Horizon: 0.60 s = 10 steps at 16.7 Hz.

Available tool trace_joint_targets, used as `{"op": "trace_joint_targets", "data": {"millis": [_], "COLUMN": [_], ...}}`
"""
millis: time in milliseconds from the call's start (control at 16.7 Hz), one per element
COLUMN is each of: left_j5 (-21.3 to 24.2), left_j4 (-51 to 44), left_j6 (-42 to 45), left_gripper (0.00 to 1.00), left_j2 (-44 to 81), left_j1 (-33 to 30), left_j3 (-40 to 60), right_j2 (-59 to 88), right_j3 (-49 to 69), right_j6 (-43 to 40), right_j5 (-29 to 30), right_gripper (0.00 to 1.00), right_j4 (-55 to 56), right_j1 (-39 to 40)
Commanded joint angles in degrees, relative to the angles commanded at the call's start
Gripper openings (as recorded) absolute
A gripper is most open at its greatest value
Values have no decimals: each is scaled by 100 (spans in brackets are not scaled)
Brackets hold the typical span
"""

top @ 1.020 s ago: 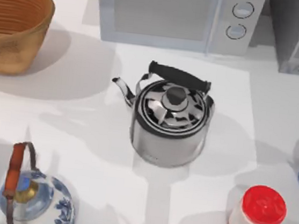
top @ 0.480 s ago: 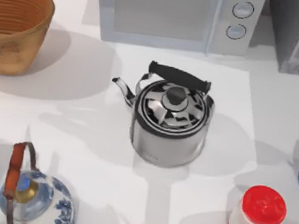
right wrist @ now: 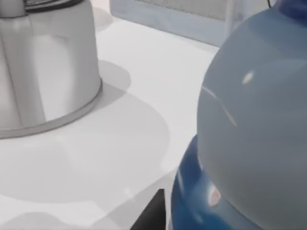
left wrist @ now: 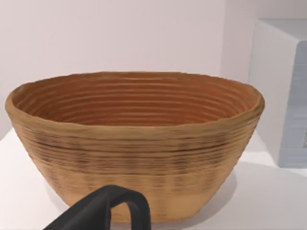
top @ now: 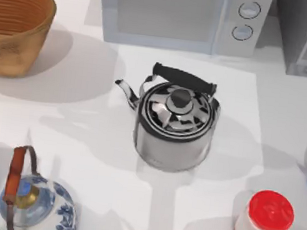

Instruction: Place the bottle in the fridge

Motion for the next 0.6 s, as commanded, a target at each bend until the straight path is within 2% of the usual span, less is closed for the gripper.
{"op": "trace_joint_targets", "data": {"millis": [300, 600], "left_j5": [0, 0], "left_j4": [0, 0], "left_j6": [0, 0], "left_gripper": [100, 100], "left_j2": [0, 0], "left_j1": [0, 0], "left_j3": [0, 0], "right_j2": [-503, -1080], "right_j3": [491, 1083], "right_j6": [-784, -1924], "right_j5": [-350, -904], "right_gripper": [1, 1], "right_j4": [-2042, -4376], "right_j1": [-429, -1008]}}
